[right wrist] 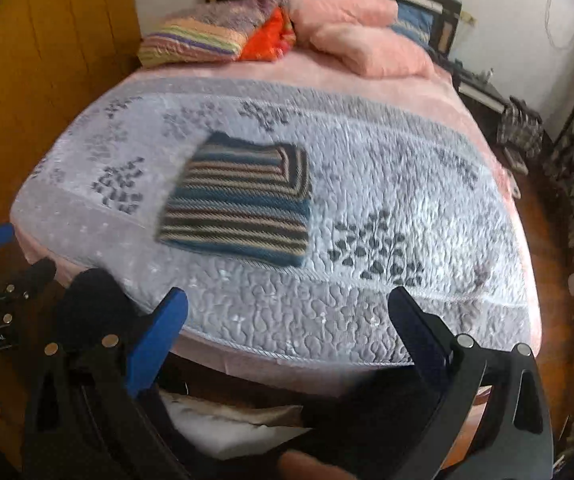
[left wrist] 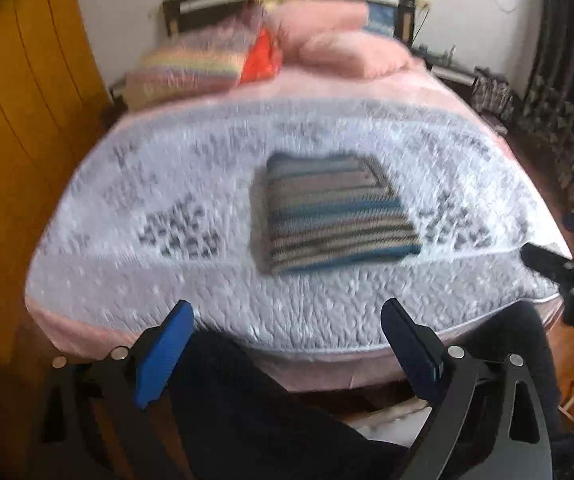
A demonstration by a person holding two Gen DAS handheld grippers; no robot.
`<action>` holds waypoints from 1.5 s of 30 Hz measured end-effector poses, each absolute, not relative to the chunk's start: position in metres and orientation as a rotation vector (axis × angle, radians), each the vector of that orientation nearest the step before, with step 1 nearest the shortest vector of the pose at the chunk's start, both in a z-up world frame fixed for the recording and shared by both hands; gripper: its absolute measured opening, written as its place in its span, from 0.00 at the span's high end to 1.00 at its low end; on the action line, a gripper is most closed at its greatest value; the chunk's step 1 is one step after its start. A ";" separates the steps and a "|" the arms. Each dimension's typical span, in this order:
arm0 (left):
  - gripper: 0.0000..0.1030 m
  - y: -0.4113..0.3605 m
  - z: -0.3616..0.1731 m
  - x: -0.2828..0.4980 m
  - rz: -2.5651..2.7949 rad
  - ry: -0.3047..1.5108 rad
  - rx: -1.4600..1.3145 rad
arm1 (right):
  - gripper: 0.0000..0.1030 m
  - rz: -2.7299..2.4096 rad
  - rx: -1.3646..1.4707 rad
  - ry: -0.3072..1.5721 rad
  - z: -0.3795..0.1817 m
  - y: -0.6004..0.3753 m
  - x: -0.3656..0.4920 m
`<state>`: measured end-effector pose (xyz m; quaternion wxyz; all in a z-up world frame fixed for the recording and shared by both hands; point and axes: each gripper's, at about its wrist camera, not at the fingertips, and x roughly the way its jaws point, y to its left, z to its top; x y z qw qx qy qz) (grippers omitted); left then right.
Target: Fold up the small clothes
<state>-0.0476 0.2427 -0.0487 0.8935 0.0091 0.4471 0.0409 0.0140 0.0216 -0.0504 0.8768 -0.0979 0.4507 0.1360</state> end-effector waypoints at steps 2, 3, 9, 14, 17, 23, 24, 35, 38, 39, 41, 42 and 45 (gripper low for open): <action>0.08 0.244 -0.030 -0.057 0.053 0.894 -0.026 | 0.03 0.271 -0.213 0.908 -0.034 0.024 0.003; 0.08 0.245 -0.024 -0.061 0.051 0.884 -0.042 | 0.03 0.271 -0.215 0.902 -0.028 0.028 -0.002; 0.08 0.242 -0.007 -0.077 0.052 0.867 -0.061 | 0.03 0.242 -0.216 0.861 -0.007 0.027 -0.022; 0.08 0.238 -0.006 -0.083 0.051 0.872 -0.066 | 0.03 0.232 -0.227 0.845 -0.004 0.027 -0.029; 0.08 0.237 -0.006 -0.081 0.050 0.869 -0.072 | 0.03 0.227 -0.228 0.842 -0.004 0.027 -0.030; 0.08 0.232 -0.008 -0.080 0.044 0.877 -0.059 | 0.03 0.219 -0.229 0.839 -0.004 0.027 -0.032; 0.08 0.231 -0.008 -0.080 0.045 0.877 -0.055 | 0.03 0.218 -0.228 0.839 -0.004 0.027 -0.032; 0.08 0.233 -0.008 -0.076 0.043 0.882 -0.056 | 0.03 0.230 -0.227 0.847 -0.003 0.027 -0.026; 0.08 0.233 -0.009 -0.075 0.043 0.885 -0.056 | 0.03 0.233 -0.230 0.848 -0.003 0.028 -0.024; 0.08 0.234 -0.009 -0.074 0.042 0.886 -0.057 | 0.03 0.236 -0.232 0.848 -0.004 0.029 -0.023; 0.08 0.234 -0.009 -0.074 0.041 0.885 -0.059 | 0.03 0.238 -0.232 0.852 -0.005 0.029 -0.021; 0.08 0.234 -0.010 -0.073 0.042 0.885 -0.058 | 0.03 0.240 -0.230 0.853 -0.005 0.029 -0.020; 0.08 0.236 -0.010 -0.072 0.041 0.885 -0.060 | 0.03 0.239 -0.232 0.852 -0.005 0.030 -0.020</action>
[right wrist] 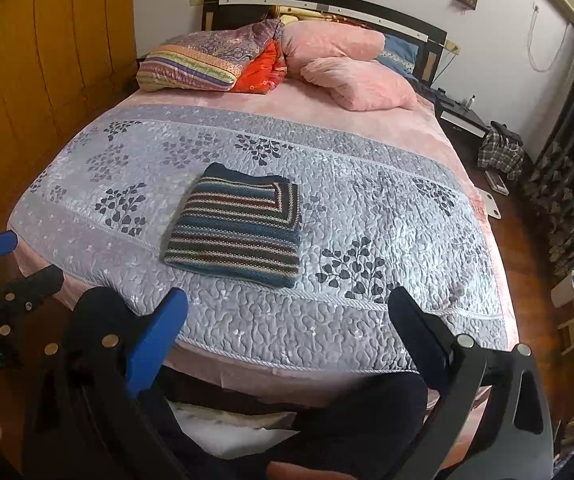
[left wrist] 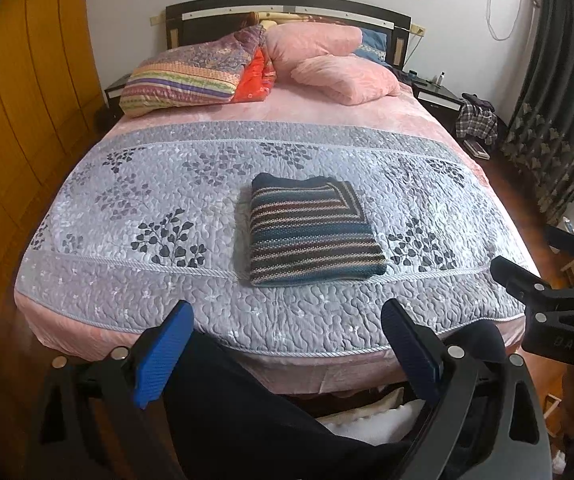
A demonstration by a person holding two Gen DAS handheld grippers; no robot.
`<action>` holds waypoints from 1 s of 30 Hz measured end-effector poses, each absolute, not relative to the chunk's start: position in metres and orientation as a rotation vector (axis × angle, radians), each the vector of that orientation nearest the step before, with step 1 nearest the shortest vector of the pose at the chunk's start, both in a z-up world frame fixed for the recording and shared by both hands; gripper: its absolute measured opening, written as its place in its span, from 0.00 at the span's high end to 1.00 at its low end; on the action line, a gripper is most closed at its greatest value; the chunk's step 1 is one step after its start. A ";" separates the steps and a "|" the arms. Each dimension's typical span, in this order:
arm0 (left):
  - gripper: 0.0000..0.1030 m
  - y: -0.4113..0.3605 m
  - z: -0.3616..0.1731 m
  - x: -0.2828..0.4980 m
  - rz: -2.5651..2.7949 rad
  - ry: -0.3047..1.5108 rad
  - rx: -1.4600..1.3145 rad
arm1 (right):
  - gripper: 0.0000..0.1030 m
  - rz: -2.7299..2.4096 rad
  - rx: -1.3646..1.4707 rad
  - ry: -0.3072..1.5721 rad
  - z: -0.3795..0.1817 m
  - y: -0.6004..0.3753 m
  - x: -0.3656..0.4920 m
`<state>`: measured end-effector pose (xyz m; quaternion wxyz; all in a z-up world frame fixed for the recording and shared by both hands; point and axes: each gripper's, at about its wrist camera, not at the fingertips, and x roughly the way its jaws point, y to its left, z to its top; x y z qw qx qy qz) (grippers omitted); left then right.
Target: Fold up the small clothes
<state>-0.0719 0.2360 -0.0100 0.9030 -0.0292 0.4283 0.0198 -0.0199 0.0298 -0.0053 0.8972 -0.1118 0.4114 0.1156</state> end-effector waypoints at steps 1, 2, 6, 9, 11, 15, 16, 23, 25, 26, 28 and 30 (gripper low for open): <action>0.08 0.236 -0.010 -0.072 0.041 0.884 -0.062 | 0.03 0.240 -0.230 0.851 -0.005 0.030 -0.020; 0.08 0.237 -0.010 -0.071 0.041 0.885 -0.058 | 0.03 0.239 -0.230 0.850 -0.005 0.029 -0.020; 0.08 0.238 -0.010 -0.071 0.039 0.886 -0.058 | 0.03 0.245 -0.228 0.845 -0.007 0.030 -0.019; 0.08 0.239 -0.011 -0.069 0.039 0.886 -0.059 | 0.03 0.248 -0.228 0.841 -0.007 0.031 -0.018; 0.08 0.240 -0.011 -0.069 0.036 0.888 -0.058 | 0.03 0.249 -0.226 0.840 -0.008 0.032 -0.018; 0.08 0.239 -0.011 -0.069 0.038 0.887 -0.059 | 0.03 0.250 -0.225 0.839 -0.008 0.033 -0.018; 0.08 0.239 -0.010 -0.069 0.039 0.888 -0.059 | 0.03 0.250 -0.224 0.839 -0.008 0.032 -0.017; 0.08 0.237 -0.017 -0.066 0.041 0.894 -0.064 | 0.03 0.248 -0.226 0.834 -0.008 0.034 -0.016; 0.08 0.237 -0.016 -0.067 0.042 0.893 -0.063 | 0.03 0.247 -0.224 0.835 -0.008 0.033 -0.016; 0.08 0.237 -0.017 -0.066 0.044 0.894 -0.064 | 0.03 0.247 -0.224 0.836 -0.008 0.033 -0.016; 0.08 0.235 -0.020 -0.067 0.048 0.896 -0.067 | 0.03 0.247 -0.225 0.836 -0.008 0.034 -0.015; 0.08 0.234 -0.022 -0.067 0.049 0.898 -0.068 | 0.03 0.247 -0.222 0.837 -0.008 0.034 -0.015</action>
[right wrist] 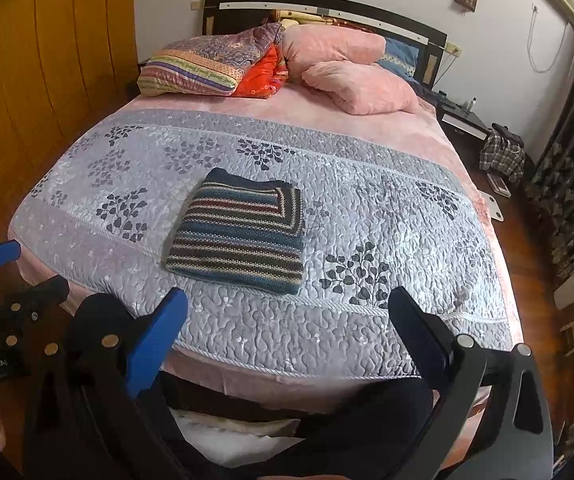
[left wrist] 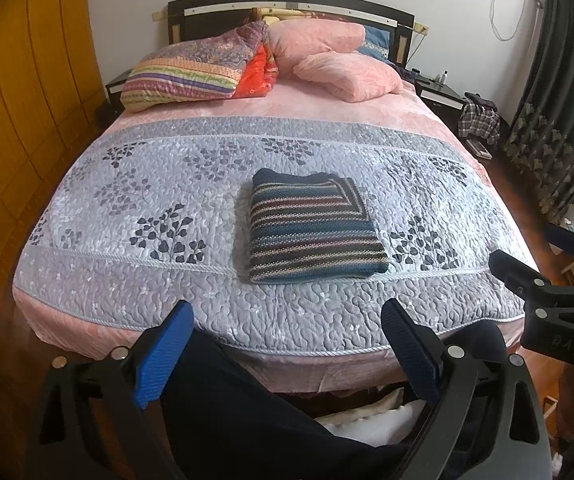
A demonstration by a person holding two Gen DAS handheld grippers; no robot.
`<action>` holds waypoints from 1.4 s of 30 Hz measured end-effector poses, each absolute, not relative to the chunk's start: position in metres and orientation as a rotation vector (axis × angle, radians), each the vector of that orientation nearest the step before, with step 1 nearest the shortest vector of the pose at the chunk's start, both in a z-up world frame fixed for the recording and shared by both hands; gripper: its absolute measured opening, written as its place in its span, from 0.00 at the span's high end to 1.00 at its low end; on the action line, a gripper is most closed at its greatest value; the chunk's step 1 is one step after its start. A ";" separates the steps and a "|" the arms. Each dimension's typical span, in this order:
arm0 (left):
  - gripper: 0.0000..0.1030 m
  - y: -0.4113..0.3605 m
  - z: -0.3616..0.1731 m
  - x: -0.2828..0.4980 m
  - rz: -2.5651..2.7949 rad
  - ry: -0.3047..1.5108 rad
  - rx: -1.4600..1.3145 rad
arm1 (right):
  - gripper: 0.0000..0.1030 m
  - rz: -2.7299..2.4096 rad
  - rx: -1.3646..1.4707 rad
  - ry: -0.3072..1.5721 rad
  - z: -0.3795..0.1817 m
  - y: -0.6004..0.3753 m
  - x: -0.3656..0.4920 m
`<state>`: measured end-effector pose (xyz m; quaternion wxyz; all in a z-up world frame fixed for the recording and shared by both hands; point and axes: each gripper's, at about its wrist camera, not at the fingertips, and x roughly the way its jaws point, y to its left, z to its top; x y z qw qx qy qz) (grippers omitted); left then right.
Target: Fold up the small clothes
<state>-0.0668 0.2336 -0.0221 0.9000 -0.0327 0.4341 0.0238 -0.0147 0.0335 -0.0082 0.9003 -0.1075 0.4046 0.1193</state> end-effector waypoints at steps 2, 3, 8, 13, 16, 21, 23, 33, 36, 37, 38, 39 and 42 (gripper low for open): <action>0.08 0.233 -0.024 -0.067 0.048 0.901 -0.069 | 0.03 0.247 -0.221 0.838 -0.009 0.034 -0.015; 0.08 0.232 -0.025 -0.067 0.048 0.904 -0.068 | 0.03 0.246 -0.222 0.837 -0.009 0.033 -0.014; 0.08 0.231 -0.025 -0.067 0.045 0.905 -0.068 | 0.03 0.240 -0.220 0.839 -0.010 0.034 -0.014; 0.08 0.229 -0.026 -0.068 0.042 0.907 -0.067 | 0.03 0.238 -0.218 0.839 -0.011 0.034 -0.014; 0.08 0.229 -0.026 -0.068 0.042 0.907 -0.069 | 0.03 0.239 -0.217 0.840 -0.011 0.034 -0.014; 0.08 0.230 -0.026 -0.067 0.040 0.908 -0.068 | 0.03 0.238 -0.216 0.840 -0.011 0.034 -0.014; 0.08 0.230 -0.026 -0.067 0.040 0.908 -0.066 | 0.03 0.237 -0.217 0.840 -0.011 0.034 -0.014; 0.08 0.230 -0.025 -0.067 0.039 0.909 -0.067 | 0.03 0.237 -0.215 0.838 -0.011 0.035 -0.015; 0.08 0.230 -0.025 -0.067 0.040 0.908 -0.067 | 0.03 0.236 -0.215 0.836 -0.011 0.035 -0.015; 0.08 0.230 -0.025 -0.067 0.039 0.908 -0.067 | 0.03 0.235 -0.215 0.836 -0.011 0.036 -0.015; 0.08 0.229 -0.025 -0.067 0.039 0.907 -0.066 | 0.03 0.235 -0.215 0.835 -0.011 0.037 -0.016; 0.08 0.229 -0.025 -0.067 0.038 0.906 -0.066 | 0.03 0.235 -0.216 0.833 -0.011 0.038 -0.016; 0.08 0.228 -0.024 -0.067 0.034 0.903 -0.063 | 0.03 0.233 -0.212 0.829 -0.010 0.040 -0.017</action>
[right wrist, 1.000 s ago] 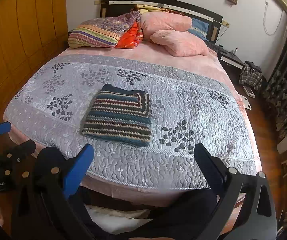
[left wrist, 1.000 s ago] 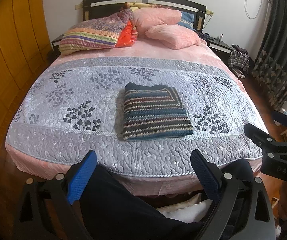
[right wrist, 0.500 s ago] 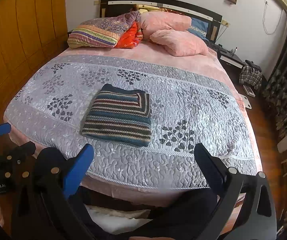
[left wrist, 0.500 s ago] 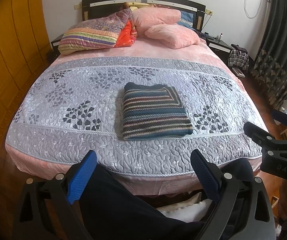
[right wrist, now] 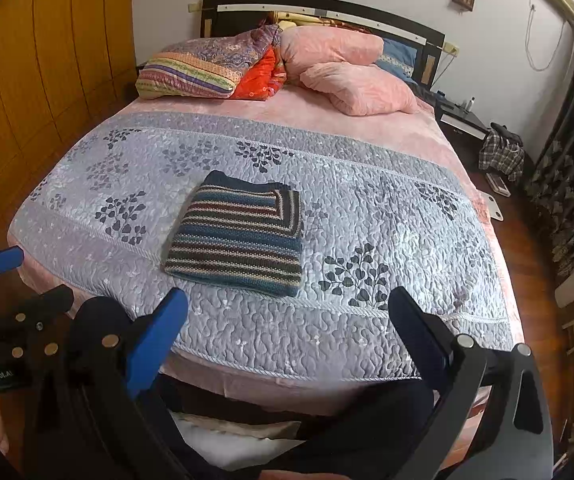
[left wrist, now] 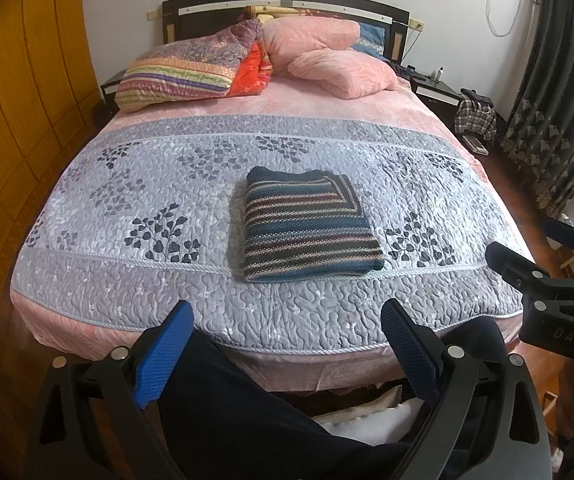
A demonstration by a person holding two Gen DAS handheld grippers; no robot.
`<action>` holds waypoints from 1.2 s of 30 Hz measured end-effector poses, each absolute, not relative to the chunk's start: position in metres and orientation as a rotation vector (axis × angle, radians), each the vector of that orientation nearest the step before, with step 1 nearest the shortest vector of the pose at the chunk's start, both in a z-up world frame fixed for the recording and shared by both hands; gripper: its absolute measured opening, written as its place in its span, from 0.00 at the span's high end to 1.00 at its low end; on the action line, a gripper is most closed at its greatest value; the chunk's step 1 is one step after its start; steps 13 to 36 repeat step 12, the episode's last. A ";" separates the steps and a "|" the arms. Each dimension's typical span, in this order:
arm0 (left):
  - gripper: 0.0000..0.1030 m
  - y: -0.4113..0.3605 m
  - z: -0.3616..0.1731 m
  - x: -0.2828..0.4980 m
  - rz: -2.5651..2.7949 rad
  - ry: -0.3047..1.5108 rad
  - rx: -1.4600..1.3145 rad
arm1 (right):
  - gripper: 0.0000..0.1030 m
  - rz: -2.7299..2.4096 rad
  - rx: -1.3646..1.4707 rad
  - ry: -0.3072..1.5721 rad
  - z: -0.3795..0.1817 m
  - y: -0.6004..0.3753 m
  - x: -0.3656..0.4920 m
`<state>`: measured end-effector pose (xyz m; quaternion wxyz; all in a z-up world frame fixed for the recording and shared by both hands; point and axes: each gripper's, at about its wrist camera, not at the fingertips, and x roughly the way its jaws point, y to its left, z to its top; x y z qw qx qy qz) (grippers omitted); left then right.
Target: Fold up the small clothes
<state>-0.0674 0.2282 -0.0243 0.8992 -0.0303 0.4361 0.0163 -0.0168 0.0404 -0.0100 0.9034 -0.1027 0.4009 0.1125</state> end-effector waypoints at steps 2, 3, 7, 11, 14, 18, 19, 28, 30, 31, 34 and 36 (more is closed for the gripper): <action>0.08 0.230 -0.023 -0.066 0.029 0.903 -0.060 | 0.03 0.233 -0.213 0.825 -0.009 0.042 -0.017; 0.08 0.229 -0.023 -0.066 0.029 0.902 -0.059 | 0.03 0.233 -0.212 0.822 -0.009 0.043 -0.018; 0.08 0.229 -0.022 -0.067 0.030 0.901 -0.062 | 0.03 0.233 -0.209 0.821 -0.007 0.044 -0.020; 0.08 0.233 -0.019 -0.064 0.027 0.899 -0.059 | 0.03 0.231 -0.203 0.815 -0.004 0.045 -0.020; 0.08 0.233 -0.019 -0.064 0.028 0.899 -0.058 | 0.03 0.230 -0.202 0.814 -0.004 0.045 -0.021; 0.08 0.233 -0.019 -0.064 0.028 0.899 -0.058 | 0.03 0.230 -0.202 0.814 -0.004 0.045 -0.021; 0.08 0.233 -0.019 -0.064 0.028 0.899 -0.058 | 0.03 0.230 -0.202 0.814 -0.004 0.045 -0.021; 0.08 0.233 -0.019 -0.064 0.028 0.899 -0.058 | 0.03 0.230 -0.202 0.814 -0.004 0.045 -0.021; 0.08 0.233 -0.019 -0.064 0.028 0.899 -0.058 | 0.03 0.230 -0.202 0.814 -0.004 0.045 -0.021; 0.08 0.233 -0.019 -0.064 0.028 0.899 -0.058 | 0.03 0.230 -0.202 0.814 -0.004 0.045 -0.021; 0.08 0.233 -0.019 -0.064 0.028 0.899 -0.058 | 0.03 0.230 -0.202 0.814 -0.004 0.045 -0.021; 0.08 0.233 -0.019 -0.064 0.028 0.899 -0.058 | 0.03 0.230 -0.202 0.814 -0.004 0.045 -0.021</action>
